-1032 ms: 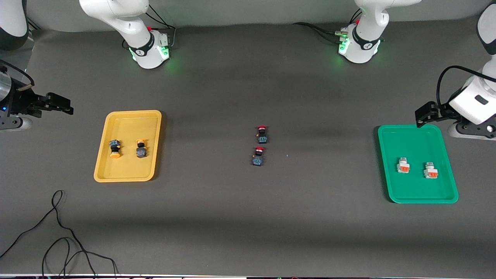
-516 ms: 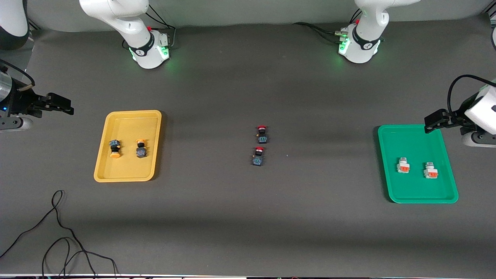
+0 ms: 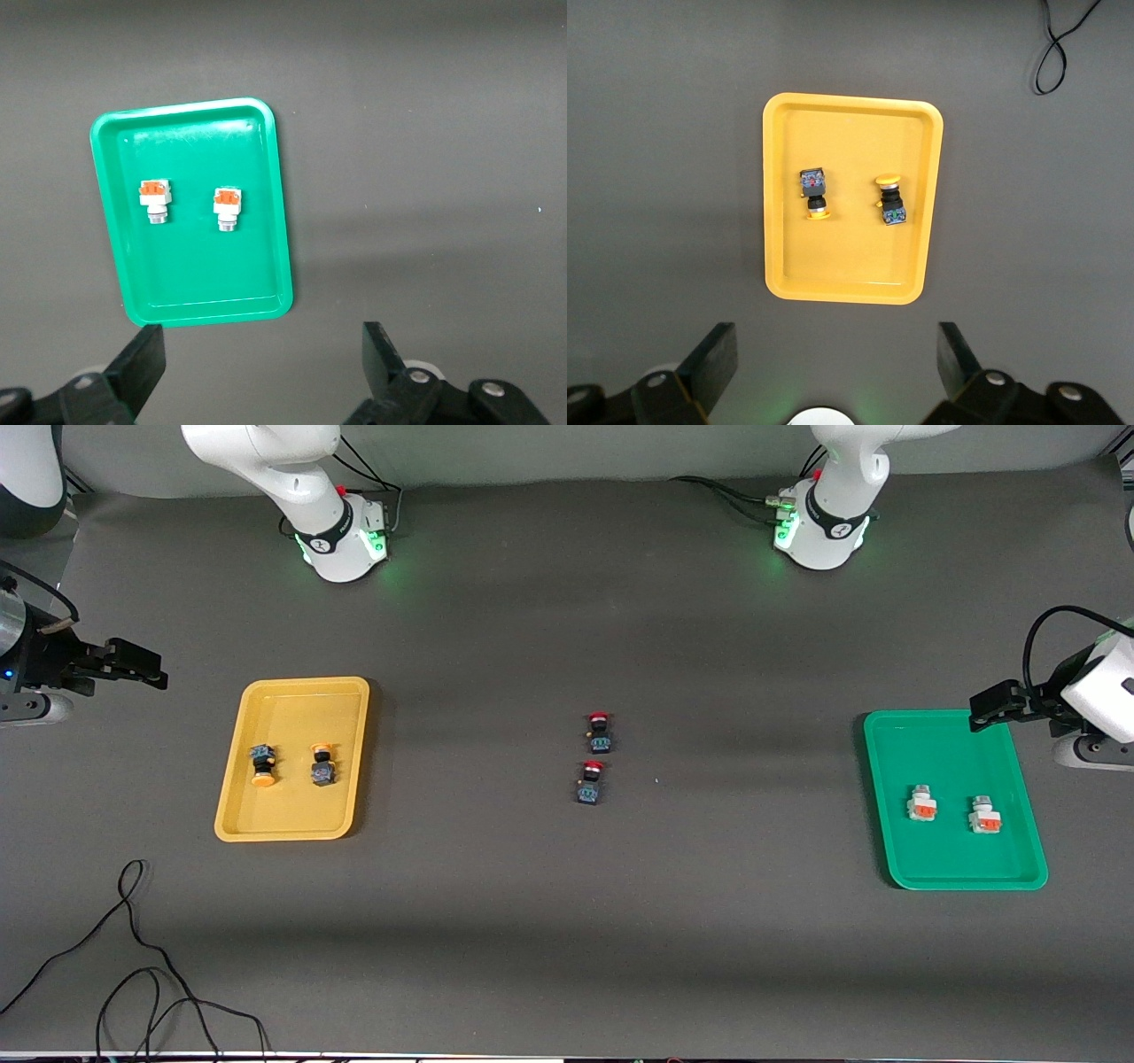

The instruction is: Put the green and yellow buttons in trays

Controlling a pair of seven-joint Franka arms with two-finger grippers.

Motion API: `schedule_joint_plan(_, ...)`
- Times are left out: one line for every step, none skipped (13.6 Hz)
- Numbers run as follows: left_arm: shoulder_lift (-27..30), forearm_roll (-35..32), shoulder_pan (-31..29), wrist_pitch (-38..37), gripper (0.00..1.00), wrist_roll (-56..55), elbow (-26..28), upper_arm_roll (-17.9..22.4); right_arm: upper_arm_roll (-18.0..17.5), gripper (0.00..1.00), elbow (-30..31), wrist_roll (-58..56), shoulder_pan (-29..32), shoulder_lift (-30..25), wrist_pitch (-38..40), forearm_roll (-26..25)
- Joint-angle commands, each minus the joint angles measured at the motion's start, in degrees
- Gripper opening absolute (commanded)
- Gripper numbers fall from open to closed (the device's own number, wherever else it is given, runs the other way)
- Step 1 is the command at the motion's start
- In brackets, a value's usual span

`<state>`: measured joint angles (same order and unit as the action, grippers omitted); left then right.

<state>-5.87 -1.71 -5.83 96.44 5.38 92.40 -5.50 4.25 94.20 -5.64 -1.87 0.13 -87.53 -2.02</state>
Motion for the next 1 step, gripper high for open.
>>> schedule_joint_plan(-0.19, 0.57, -0.32, -1.34, 0.99, 1.13, -1.61, -0.12, -0.56, 1.0, -1.3, 0.98, 0.38, 0.48, 0.25, -0.35)
